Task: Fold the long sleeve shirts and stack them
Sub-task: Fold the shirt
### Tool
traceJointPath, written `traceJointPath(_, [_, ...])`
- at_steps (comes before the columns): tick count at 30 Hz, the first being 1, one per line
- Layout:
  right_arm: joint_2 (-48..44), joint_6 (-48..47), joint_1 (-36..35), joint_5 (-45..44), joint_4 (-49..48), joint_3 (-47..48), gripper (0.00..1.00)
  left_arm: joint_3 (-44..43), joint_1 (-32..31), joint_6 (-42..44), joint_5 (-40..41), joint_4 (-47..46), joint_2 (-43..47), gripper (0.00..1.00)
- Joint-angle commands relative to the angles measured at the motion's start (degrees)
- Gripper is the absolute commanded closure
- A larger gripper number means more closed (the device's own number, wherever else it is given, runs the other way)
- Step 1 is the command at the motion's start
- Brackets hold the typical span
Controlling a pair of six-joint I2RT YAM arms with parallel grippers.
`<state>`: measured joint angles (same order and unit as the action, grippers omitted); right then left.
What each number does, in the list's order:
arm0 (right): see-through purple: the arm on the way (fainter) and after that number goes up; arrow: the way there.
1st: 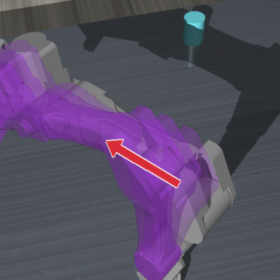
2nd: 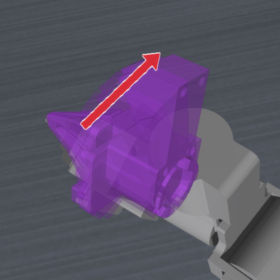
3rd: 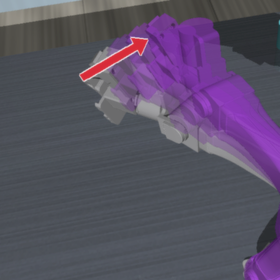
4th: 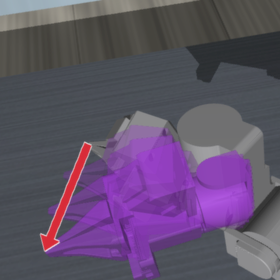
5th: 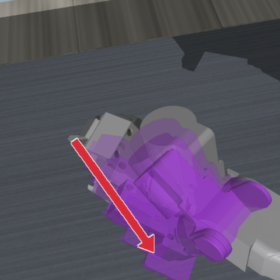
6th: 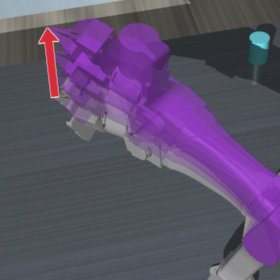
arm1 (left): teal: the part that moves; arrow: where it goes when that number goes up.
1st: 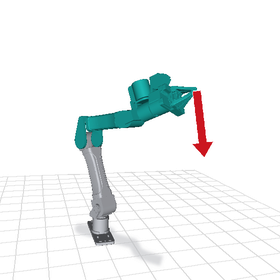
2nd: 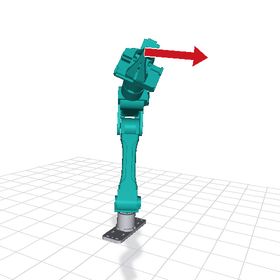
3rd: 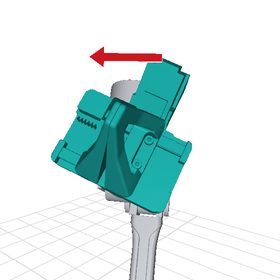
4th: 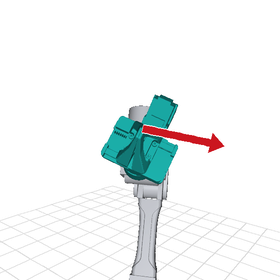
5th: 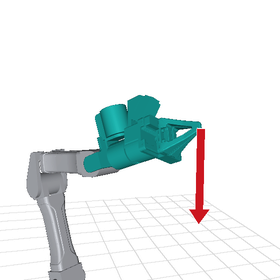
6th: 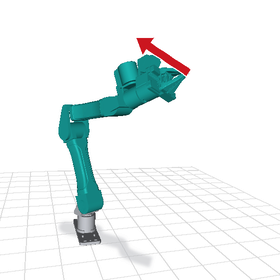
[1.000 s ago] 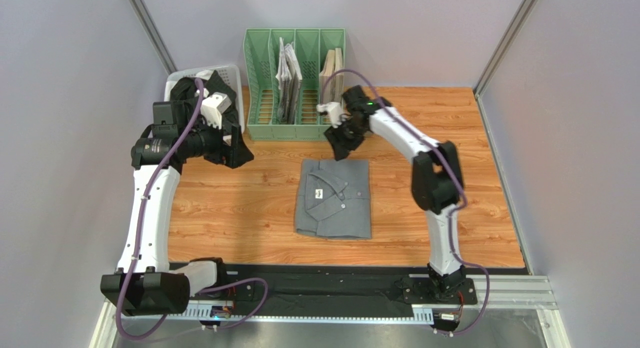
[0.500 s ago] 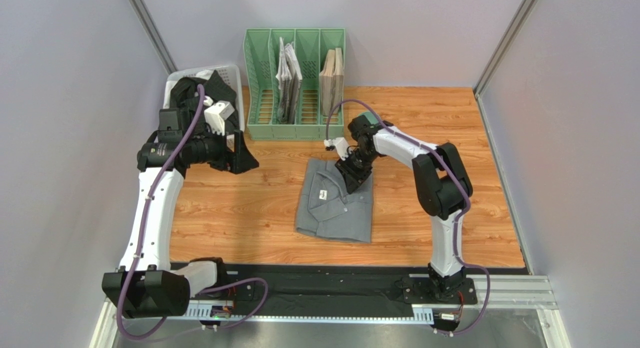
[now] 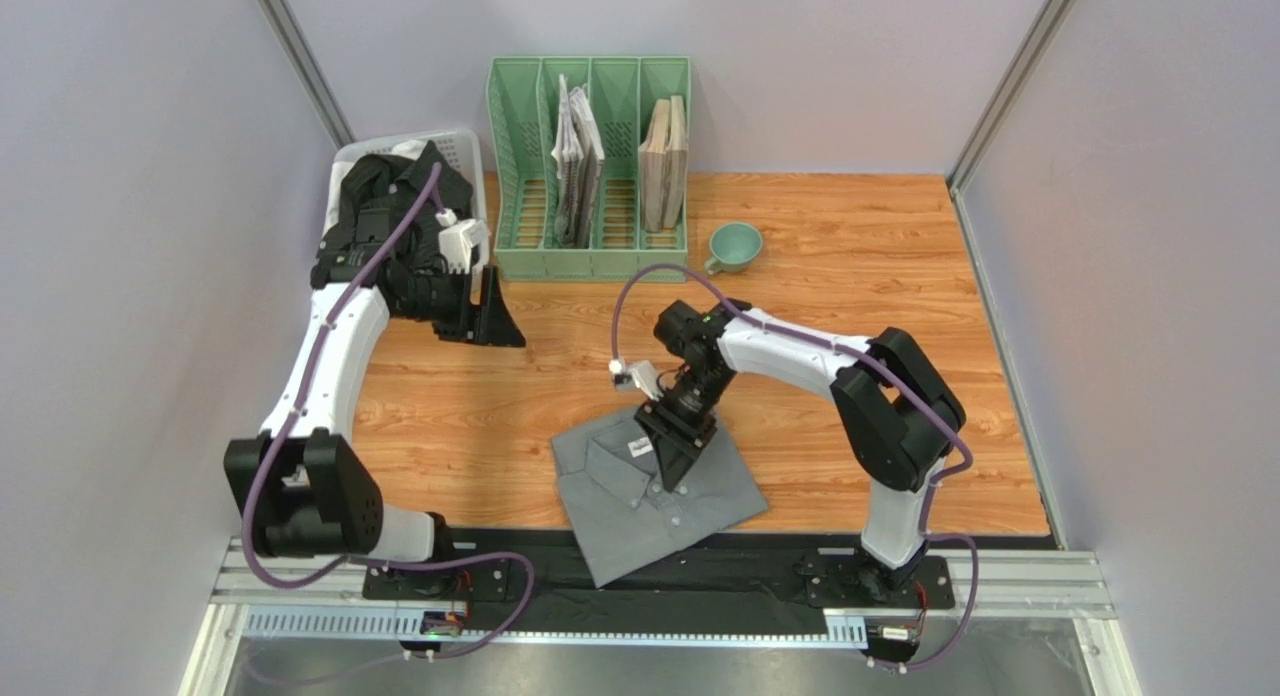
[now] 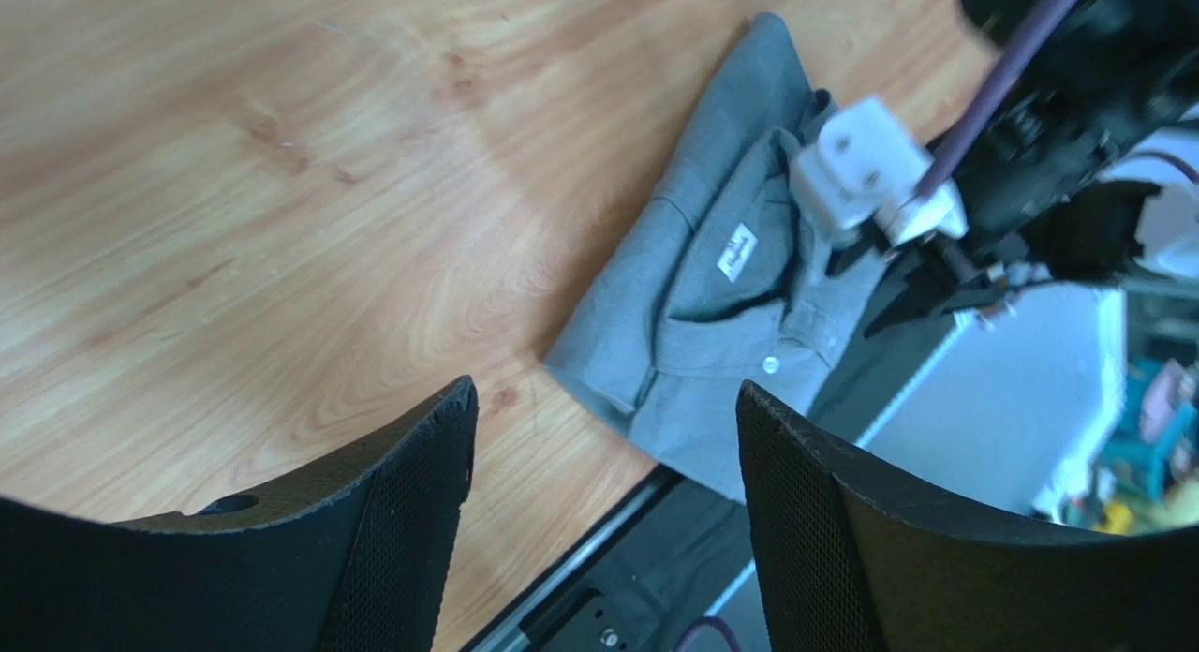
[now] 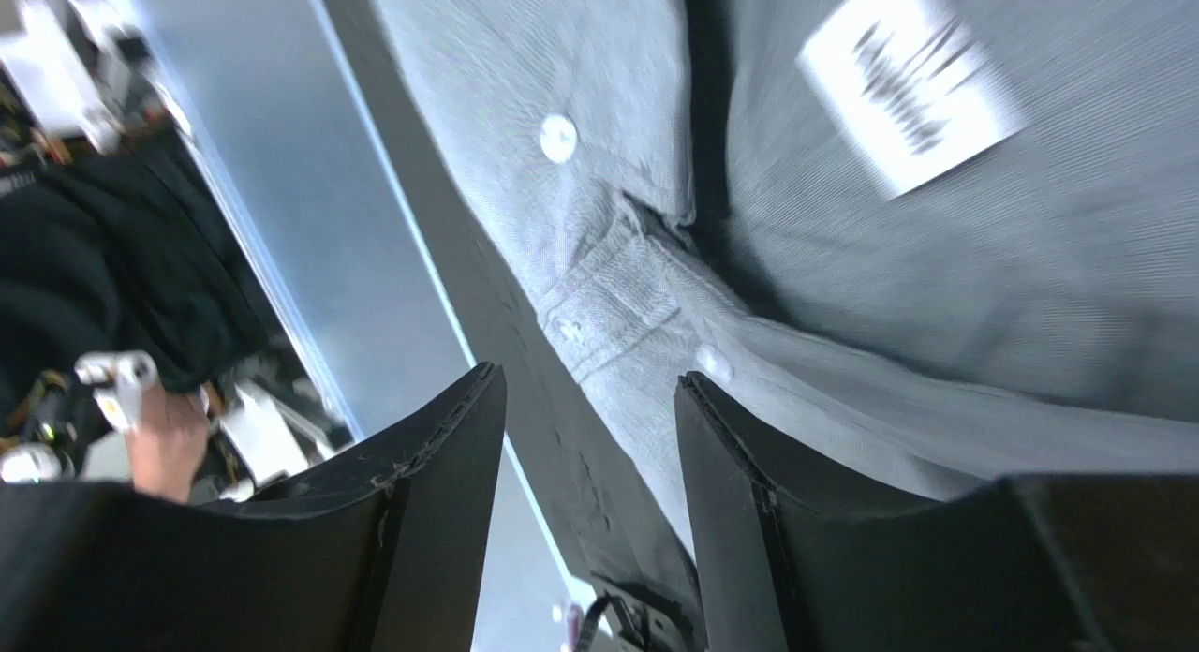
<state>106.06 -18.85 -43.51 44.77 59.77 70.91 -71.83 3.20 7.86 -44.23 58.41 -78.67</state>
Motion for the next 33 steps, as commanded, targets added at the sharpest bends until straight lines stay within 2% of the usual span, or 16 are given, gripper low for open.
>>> traceJointPath(1, [-5.6,4.3,8.9,5.7,-1.4,7.2,0.47,-2.7,0.3,14.3,-11.9,6.5,-2.0,0.27])
traceJointPath(2, [-5.7,4.3,10.4,5.3,-2.2,7.3,0.47,-2.3,-0.1,16.1,-13.2,6.5,-2.1,0.28])
traceJointPath(5, [-2.9,2.7,12.1,1.9,-4.2,8.4,0.47,-1.6,-5.0,21.0,-8.2,6.4,-4.2,0.30])
traceJointPath(11, [4.7,1.4,12.2,-6.6,-9.1,8.0,0.48,-2.8,-12.4,23.3,4.1,8.7,-14.2,0.32])
traceJointPath(15, [6.9,0.3,12.4,-13.4,-11.8,4.9,0.50,-5.1,-16.3,25.5,8.9,10.5,-21.4,0.32])
traceJointPath(17, [7.1,0.4,13.4,-14.5,-12.2,2.4,0.53,-5.5,-18.6,26.1,10.6,10.4,-23.5,0.37])
traceJointPath(21, [4.2,1.5,16.2,-14.5,-12.4,-2.4,0.55,-6.0,-21.3,26.9,8.4,9.9,-28.5,0.58])
traceJointPath(27, [-2.6,3.9,17.0,-11.3,-10.3,-6.5,0.55,-9.7,-22.2,27.4,4.6,8.4,-33.3,0.73])
traceJointPath(28, [-3.6,3.9,17.2,-10.6,-9.4,-6.2,0.55,-10.3,-21.9,27.6,3.9,8.5,-33.2,0.73])
traceJointPath(29, [-4.2,4.2,17.7,-9.6,-8.8,-6.0,0.53,-10.9,-21.7,31.0,-0.4,9.8,-32.7,0.71])
traceJointPath(33, [-6.4,4.2,21.9,-4.6,-6.7,-4.7,0.50,-11.0,-23.2,33.2,-5.6,8.0,-24.6,0.54])
